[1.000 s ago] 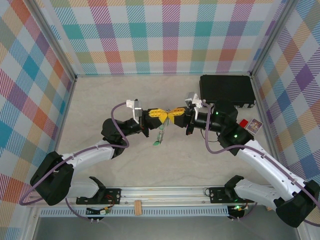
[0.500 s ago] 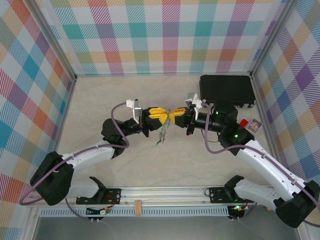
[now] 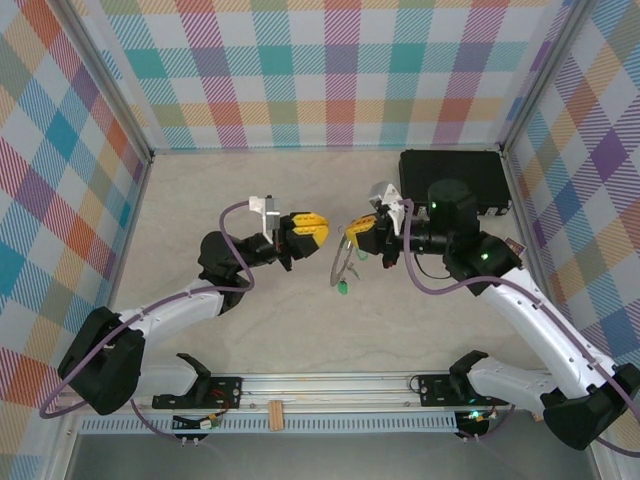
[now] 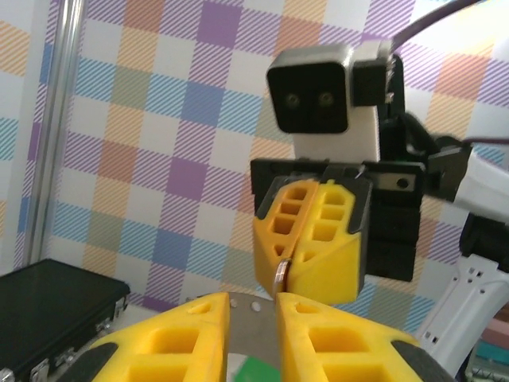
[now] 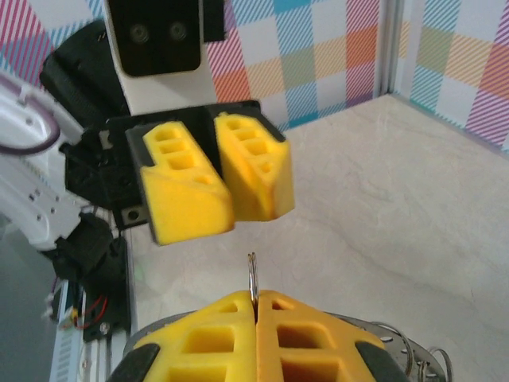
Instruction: Put the keys on the keyring
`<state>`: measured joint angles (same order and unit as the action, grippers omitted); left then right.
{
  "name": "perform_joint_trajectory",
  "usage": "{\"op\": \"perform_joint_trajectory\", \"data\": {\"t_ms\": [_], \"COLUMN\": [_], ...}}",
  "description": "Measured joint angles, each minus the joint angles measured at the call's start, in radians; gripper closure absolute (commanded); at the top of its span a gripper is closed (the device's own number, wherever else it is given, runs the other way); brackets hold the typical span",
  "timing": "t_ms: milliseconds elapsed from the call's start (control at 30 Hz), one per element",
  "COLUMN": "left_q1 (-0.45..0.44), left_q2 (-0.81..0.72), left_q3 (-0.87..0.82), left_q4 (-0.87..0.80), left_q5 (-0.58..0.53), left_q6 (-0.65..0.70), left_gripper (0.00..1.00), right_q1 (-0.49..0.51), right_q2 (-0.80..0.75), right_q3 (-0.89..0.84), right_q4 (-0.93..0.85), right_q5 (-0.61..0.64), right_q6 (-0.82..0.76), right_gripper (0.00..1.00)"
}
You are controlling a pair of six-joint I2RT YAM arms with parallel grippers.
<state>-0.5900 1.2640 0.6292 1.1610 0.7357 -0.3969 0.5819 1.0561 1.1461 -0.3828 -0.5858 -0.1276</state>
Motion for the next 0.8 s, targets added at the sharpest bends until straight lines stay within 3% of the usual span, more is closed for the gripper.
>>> {"op": "perform_joint_trajectory", "data": {"t_ms": [433,800], "left_q1": [0.0,0.0], "left_q2": [-0.062,-0.003], "left_q3": [0.018,0.03], "left_q4": [-0.374,-0.465], "left_q5": [0.113,0.143], "left_q6": [0.241,0.338], "left_gripper": [0.77,0.77], "right_q1": [0.002,0.025], "right_q2": [0.118,0.211], "right_q3": [0.109,0.166], "right_q4": [-0.338,-0.457], "right_q5": [0.044,0.101], "right_q6": [-0.248,-0.352], "right_gripper": [1.0,1.0]}}
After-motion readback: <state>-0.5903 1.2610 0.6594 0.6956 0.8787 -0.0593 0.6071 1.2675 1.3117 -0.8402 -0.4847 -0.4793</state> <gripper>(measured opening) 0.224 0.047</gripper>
